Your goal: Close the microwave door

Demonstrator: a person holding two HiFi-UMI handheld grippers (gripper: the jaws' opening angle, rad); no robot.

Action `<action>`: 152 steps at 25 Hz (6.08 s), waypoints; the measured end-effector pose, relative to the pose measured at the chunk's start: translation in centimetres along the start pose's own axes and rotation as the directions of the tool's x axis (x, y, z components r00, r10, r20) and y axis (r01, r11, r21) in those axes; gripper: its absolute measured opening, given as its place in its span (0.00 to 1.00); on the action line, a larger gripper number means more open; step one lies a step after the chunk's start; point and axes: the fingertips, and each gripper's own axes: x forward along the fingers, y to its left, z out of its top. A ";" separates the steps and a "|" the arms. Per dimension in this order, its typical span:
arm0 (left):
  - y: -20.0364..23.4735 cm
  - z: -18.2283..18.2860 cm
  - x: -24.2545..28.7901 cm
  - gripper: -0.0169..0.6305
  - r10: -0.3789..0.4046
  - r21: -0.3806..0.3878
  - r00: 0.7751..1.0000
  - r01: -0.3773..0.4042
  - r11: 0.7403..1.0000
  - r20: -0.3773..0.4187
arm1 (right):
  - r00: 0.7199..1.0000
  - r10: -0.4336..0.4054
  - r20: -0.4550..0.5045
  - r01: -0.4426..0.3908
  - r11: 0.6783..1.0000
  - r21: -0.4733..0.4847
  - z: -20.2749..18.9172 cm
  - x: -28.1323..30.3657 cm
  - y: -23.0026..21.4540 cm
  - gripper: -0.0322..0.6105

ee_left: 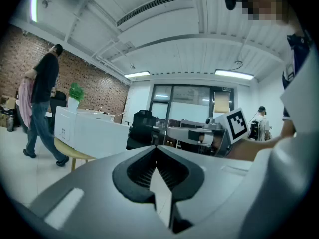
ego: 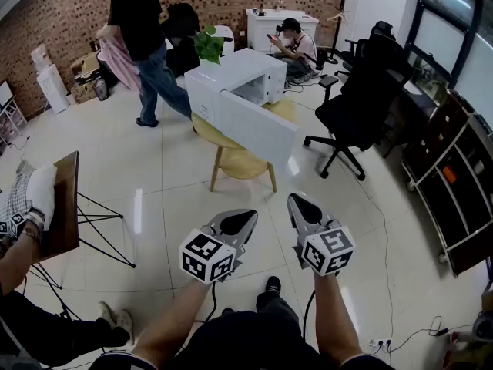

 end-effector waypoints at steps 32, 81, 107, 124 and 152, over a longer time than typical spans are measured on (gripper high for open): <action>6.7 3.9 18.9 0.04 0.128 0.056 0.992 -0.127 0.990 -0.016 | 0.996 0.077 -0.043 -0.076 0.997 0.026 -0.1 7.2 -16.5 0.05; 28.3 9.2 32.6 0.04 0.188 -0.017 0.982 -0.188 0.982 0.020 | 0.984 -0.117 -0.134 0.112 0.993 -0.041 0.7 31.7 -38.4 0.12; 36.6 12.9 41.4 0.04 0.488 -0.055 0.871 -0.486 0.872 0.047 | 0.950 0.268 -0.161 -0.283 0.956 -0.079 3.4 50.6 -44.1 0.13; 38.6 12.5 41.8 0.04 0.600 -0.093 0.799 -0.595 0.798 0.035 | 0.933 0.301 -0.196 -0.320 0.944 -0.077 4.0 54.1 -44.2 0.18; 38.5 12.9 42.8 0.04 0.601 -0.093 0.798 -0.596 0.798 0.040 | 0.922 0.307 -0.234 -0.321 0.947 -0.026 3.7 54.2 -44.0 0.25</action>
